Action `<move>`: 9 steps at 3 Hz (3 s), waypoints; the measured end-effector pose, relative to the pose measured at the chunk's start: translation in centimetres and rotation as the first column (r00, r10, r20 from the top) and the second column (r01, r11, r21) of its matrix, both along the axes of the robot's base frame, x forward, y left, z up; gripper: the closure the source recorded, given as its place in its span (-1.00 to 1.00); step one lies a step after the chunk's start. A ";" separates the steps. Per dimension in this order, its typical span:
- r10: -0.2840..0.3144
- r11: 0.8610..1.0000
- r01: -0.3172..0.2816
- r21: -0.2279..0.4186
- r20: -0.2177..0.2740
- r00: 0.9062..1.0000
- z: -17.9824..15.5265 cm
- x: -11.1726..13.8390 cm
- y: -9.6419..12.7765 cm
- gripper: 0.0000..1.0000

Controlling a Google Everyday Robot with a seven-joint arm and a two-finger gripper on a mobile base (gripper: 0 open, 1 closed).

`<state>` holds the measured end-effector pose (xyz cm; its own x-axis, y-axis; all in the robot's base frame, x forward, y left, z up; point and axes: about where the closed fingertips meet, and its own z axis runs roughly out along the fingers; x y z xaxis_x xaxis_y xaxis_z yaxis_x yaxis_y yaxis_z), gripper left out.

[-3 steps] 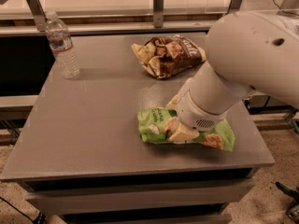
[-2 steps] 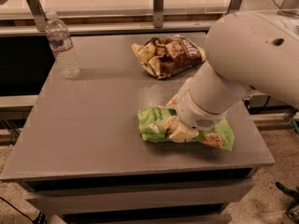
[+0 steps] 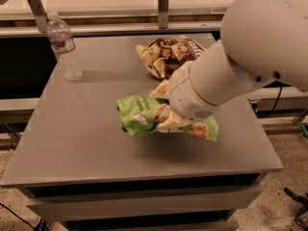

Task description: Move green rice chip bag near water bottle

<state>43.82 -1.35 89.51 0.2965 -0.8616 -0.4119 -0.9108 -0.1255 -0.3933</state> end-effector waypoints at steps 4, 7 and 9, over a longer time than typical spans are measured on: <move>0.136 0.987 -0.153 0.058 0.231 0.963 2.8 7.4 7.6 1.00; 0.232 0.972 -0.234 -0.025 0.277 0.933 2.0 14.7 12.6 1.00; 0.296 0.955 -0.293 -0.053 0.290 0.910 0.9 16.1 16.3 1.00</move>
Offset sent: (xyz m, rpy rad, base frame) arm 0.0044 0.0326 0.0280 0.0487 -0.0879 0.0704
